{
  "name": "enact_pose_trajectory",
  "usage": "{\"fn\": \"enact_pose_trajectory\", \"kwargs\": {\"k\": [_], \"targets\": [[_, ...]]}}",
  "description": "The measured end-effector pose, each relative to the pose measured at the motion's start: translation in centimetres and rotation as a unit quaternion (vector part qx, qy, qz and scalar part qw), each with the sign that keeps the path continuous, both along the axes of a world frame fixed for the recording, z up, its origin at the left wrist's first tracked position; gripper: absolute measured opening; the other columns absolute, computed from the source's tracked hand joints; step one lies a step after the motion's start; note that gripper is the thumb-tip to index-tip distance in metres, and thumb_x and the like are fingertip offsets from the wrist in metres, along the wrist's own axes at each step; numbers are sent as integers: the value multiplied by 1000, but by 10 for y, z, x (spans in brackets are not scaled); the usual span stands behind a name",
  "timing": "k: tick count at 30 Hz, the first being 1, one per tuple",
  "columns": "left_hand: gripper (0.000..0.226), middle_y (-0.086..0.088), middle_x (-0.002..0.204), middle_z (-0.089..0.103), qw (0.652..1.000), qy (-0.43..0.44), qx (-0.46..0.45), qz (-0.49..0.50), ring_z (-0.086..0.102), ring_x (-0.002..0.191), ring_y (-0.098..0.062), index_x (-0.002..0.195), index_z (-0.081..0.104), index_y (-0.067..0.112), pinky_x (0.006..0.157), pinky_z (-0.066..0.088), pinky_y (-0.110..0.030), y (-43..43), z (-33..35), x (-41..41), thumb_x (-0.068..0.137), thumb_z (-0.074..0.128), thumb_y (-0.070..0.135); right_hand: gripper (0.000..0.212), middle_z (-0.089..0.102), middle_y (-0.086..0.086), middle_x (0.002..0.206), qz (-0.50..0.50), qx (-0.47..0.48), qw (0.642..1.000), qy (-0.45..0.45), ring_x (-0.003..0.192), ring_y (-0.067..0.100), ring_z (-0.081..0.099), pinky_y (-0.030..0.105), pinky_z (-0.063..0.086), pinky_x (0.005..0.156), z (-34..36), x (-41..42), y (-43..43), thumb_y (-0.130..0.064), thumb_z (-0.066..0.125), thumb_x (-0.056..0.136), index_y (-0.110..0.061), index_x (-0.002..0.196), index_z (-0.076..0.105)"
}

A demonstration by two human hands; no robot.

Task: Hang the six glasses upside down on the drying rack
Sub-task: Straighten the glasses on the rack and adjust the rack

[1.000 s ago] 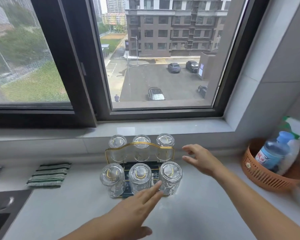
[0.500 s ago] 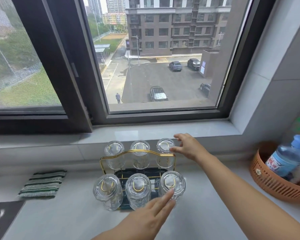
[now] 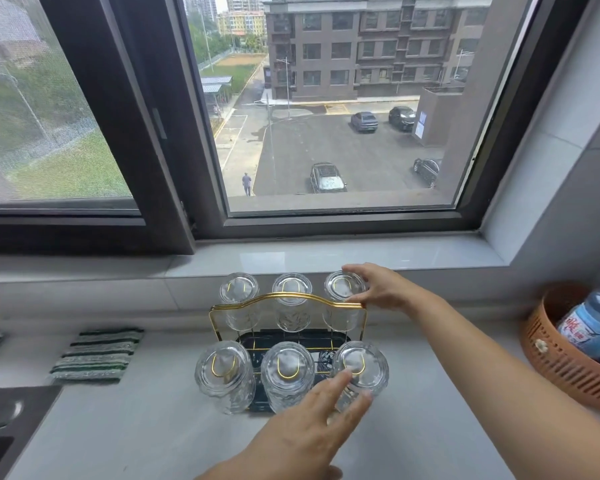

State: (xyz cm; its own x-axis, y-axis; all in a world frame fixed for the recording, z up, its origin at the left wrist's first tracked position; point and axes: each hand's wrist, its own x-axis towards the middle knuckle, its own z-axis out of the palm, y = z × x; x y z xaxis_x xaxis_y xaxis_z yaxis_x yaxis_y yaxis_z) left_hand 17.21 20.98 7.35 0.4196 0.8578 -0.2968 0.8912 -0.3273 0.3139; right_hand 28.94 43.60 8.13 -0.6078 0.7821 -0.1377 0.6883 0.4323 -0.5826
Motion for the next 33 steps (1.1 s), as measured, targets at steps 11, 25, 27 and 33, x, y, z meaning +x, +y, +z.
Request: {"fn": "enact_pose_trajectory", "kwargs": {"k": [11,25,27,33], "targets": [[81,-7,139,-46,999,32,5,20,17,140,-26,143,-13,30,91,44,-45,2,-3,7,90,46,11,68,41,7,143,-14,-88,991,98,127,21,42,38,32,112,-13,5,5,-16,72,76,-18,135,38],[91,-5,142,-46,996,-19,-27,84,30,137,-27,141,-14,34,99,42,-44,1,-9,9,87,58,24,50,57,-5,122,-85,-99,924,360,106,-1,56,6,44,85,-33,64,-131,-41,73,65,-37,110,53],[88,0,150,-35,992,-60,-23,109,22,141,-21,142,-12,35,107,36,-41,-2,-12,8,87,56,32,73,46,-20,129,-49,-127,940,313,113,-8,49,1,40,88,-48,68,-147,-36,78,61,-41,123,39],[71,2,158,10,951,-217,-19,219,26,140,-14,143,-10,32,116,25,-36,3,-12,11,94,42,37,64,50,-14,123,-89,-94,938,320,109,-4,53,3,43,86,-54,61,-148,-27,73,65,-39,120,42]]}}
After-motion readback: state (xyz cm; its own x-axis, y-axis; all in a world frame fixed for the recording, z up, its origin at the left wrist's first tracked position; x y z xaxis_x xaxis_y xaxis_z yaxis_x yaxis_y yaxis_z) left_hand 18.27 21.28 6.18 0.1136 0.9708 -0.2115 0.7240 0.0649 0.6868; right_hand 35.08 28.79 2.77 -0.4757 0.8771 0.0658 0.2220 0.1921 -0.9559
